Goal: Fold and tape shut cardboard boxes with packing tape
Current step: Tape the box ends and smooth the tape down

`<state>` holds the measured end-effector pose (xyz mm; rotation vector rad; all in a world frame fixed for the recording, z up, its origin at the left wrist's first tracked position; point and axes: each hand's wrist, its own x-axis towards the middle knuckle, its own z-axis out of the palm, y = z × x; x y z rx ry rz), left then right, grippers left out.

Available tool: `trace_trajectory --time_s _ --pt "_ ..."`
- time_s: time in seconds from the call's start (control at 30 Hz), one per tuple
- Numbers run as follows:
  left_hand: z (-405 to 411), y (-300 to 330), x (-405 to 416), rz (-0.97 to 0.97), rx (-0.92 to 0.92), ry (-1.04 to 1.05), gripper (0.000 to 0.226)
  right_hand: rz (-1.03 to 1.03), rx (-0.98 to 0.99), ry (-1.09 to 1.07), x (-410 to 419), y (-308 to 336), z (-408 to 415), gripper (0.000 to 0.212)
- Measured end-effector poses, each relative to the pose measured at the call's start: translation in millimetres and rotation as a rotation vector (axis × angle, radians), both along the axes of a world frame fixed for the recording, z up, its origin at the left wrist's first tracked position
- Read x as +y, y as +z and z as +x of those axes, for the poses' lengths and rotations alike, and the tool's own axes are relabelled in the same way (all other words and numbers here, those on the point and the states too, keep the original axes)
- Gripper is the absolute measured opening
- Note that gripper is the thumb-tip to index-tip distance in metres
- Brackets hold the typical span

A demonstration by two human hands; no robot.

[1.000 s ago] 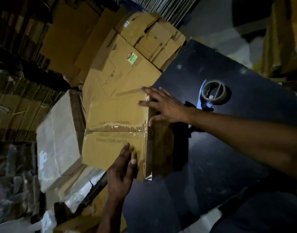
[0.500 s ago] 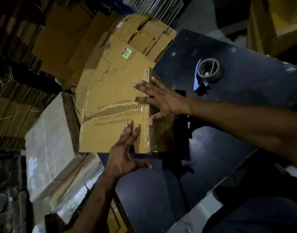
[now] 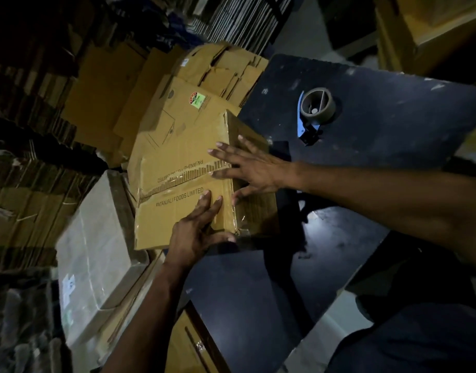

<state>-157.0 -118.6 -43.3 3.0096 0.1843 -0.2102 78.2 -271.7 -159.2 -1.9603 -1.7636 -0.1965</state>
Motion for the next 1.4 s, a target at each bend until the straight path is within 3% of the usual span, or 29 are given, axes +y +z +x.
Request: trace_trajectory --time_s 0.13,0.33,0.63,0.83,0.97,1.03,1.13,1.27,1.4 --pt "-4.4 -12.5 2.0 0.164 -0.056 -0.115 0.095 0.001 0.015 -0.008 0.1 2.1 -0.2 0.087" --pt "-11.1 -35.1 -8.5 0.255 -0.155 -0.119 0.098 -0.06 0.073 -0.028 -0.2 2.9 1.2 0.09" --pt "-9.5 -28.2 -13.7 0.127 -0.145 -0.004 0.124 -0.103 0.226 -0.04 -9.5 11.8 -4.8 0.087" --pt "-6.3 -28.3 -26.5 0.147 -0.215 0.043 0.119 -0.096 0.257 -0.049 -15.1 5.7 -7.8 0.111" --pt "-5.5 -23.6 -28.4 0.149 -0.129 0.037 0.123 -0.061 0.155 -0.031 -15.2 -6.2 -3.5 0.144" --pt "-6.8 -20.5 -30.7 0.147 -0.104 0.054 0.128 -0.071 0.19 -0.001 -14.0 -5.7 -3.8 0.149" --pt "-7.3 -15.4 -35.0 0.128 -0.093 0.095 0.131 -0.124 0.309 0.046 -19.5 10.0 -3.4 0.146" --pt "-6.0 -9.2 -38.4 0.123 -0.086 0.12 0.126 -0.142 0.634 0.055 -21.4 27.0 -9.8 0.126" --pt "-5.8 -6.6 -49.7 0.114 -0.084 0.165 0.122 -0.045 0.578 -0.044 -14.8 9.5 -31.6 0.132"
